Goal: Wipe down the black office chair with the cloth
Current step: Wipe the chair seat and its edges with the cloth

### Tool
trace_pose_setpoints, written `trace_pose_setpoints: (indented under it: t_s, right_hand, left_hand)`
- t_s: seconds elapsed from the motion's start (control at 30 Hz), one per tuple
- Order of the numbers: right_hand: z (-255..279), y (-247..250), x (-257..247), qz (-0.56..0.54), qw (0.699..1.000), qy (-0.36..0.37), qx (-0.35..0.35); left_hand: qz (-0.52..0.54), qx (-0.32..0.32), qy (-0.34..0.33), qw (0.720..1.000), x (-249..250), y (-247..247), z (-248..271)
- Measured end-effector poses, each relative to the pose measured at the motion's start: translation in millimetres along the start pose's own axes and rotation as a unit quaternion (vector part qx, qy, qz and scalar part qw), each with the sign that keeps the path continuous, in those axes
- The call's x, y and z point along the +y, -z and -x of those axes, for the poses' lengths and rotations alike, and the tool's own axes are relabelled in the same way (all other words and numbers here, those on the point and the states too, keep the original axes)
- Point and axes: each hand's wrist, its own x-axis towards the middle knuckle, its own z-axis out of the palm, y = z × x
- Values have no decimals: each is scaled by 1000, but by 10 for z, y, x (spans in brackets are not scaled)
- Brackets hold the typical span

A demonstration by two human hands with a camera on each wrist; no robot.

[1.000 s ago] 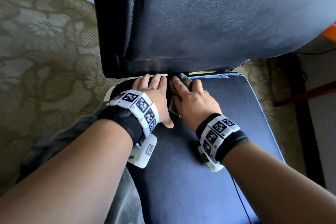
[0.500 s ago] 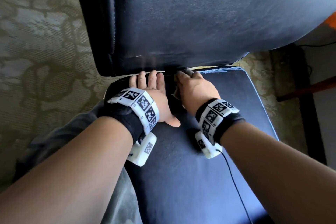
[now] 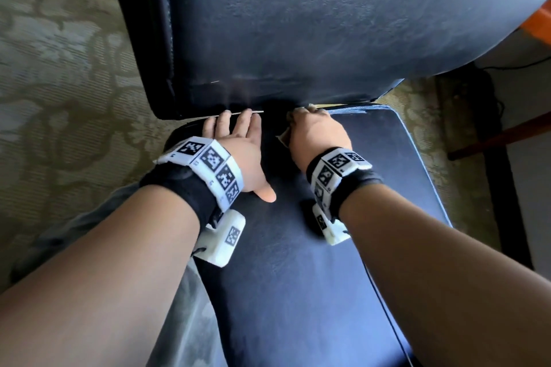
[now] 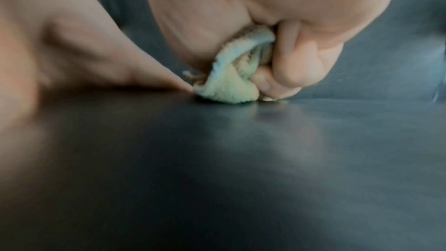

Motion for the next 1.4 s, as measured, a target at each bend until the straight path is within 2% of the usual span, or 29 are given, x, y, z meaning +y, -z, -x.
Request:
trace_pose_setpoints:
  t_s: [0.07,0.1,0.2,0.3,0.43,0.57,0.67,0.73,0.8,0.87,0.93,1.03,1.1,1.2,1.27,1.3,1.4]
  right_hand:
    - [22,-61,-114,-7,999,53,-8]
    - [27,-75,-114,-12,998,56,-14]
    - [54,-3,-68,-18,999,31,-11]
    - [81,29,-115,-31,999,11,-7]
    - [118,-120,-337,-21,999,40,-14]
    - [126,-86,-318,-24,997,76,-16]
    - [-10,15,-14,-21,1000,11,12]
    - [-50,0,7,-20,999,-27,10]
    - [-20,-58,-185,-16,1000,-2,-1]
    - [28,-123,-359,2,998,63,-7]
    - [28,-93,-312,4,996,89,-9]
    - [-98,41,45,-6,1000,16,19]
    - [-123,70,55,0,999,-17,30]
    - [-31,-66,-264,13,997,79,2]
    - [57,-85,-291,26,993,117,-11]
    - [51,-40,-213,37,994,107,-2]
    - [-91,92,135,12,1000,5,26]
  left_hand:
    - [8,7,1,1000,32,-5,-17]
    - [15,16,-3,1000,32,-11,-14]
    - [51,51,-16,997,-95,18,68]
    - [101,63,31,992,-271,14,141]
    - [72,73,60,993,-237,-72,132]
    - [63,73,44,994,-230,-86,58]
    - [38,79,34,996,-237,-132,50]
    - [29,77,39,996,-213,-143,35]
    - [33,82,43,995,-203,-141,18]
    - [41,88,41,994,-211,-135,21]
    - [37,78,38,995,-215,-119,31]
    - [18,64,35,997,-210,-77,16]
    - [14,71,35,997,-215,-88,8]
    - [30,86,33,995,-206,-118,-6]
    - [36,86,34,995,-207,-110,-8]
    - [33,81,33,996,-217,-97,-5]
    - [26,73,27,997,-226,-85,-25]
